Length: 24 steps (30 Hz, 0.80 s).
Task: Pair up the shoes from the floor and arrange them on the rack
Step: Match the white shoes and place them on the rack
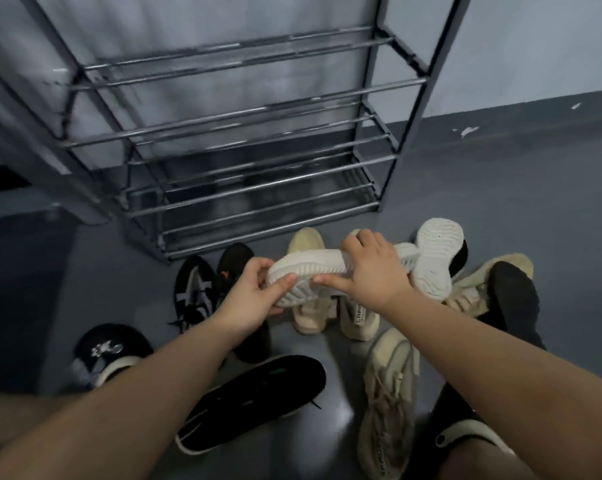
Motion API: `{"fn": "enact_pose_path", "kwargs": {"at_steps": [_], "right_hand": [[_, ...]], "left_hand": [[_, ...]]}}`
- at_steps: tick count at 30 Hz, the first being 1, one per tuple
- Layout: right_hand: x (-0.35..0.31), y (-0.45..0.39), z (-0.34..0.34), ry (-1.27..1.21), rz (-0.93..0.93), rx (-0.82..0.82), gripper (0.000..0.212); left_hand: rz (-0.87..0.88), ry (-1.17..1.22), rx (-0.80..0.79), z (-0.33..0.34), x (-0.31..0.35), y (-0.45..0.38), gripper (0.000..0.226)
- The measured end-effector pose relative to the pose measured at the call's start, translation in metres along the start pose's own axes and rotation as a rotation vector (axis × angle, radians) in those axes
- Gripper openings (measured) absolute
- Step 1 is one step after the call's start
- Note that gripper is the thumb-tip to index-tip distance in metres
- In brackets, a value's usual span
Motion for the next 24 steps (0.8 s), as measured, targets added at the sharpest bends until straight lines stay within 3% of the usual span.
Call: {"fn": "enact_pose_path", "kwargs": {"at_steps": [2,5,7,9,11,13,17,20,22,24], "right_hand": [[-0.017,-0.008,-0.002,0.021,-0.008,-0.091,0.091],[-0.019,-0.007,-0.001,-0.035,0.184,-0.225,0.084],[-0.015,0.004,0.006,-0.351,0.477,-0.179,0.085],[-0.025,0.021,0.025,-0.864,0.830,-0.088,0.088],[-0.051,0.030,0.041,-1.331,1.049,-0.079,0.072],[-0.074,0.024,0.043,-1.644,1.070,-0.091,0.055],[-0.080,0.025,0.044,-1.680,1.041,-0.103,0.024],[-0.080,0.041,0.055,-1.700,1.079,-0.160,0.018],[-0.081,0.048,0.062,-1.714,1.064,-0.183,0.027],[-0.080,0.050,0.068,-1.725,1.021,-0.198,0.041]], "left_hand": [[0.037,-0.001,0.034,-0.018,0.005,0.009,0.031],[0.135,-0.192,0.211,-0.035,0.013,0.016,0.039],[0.207,-0.315,0.337,-0.038,0.022,0.025,0.044],[0.235,-0.349,0.410,-0.039,0.026,0.033,0.046],[0.281,-0.386,0.420,-0.038,0.028,0.039,0.046],[0.372,-0.455,0.372,-0.031,0.031,0.043,0.045],[0.476,-0.581,0.206,-0.013,0.025,0.051,0.042],[0.336,-0.429,0.230,-0.019,0.017,0.049,0.051],[0.049,-0.179,0.198,-0.027,-0.005,0.036,0.071],[-0.252,0.046,0.046,-0.024,-0.033,0.029,0.078]]}}
Point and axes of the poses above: each hand's wrist, its own y-axis away from the middle knuckle, its own z-axis out of the palm, x = y × z, the point moved 7 cm from there along -y, towards the middle knuckle, and after that the axes turned 7 degrees about -z, right-handed, at the moved point
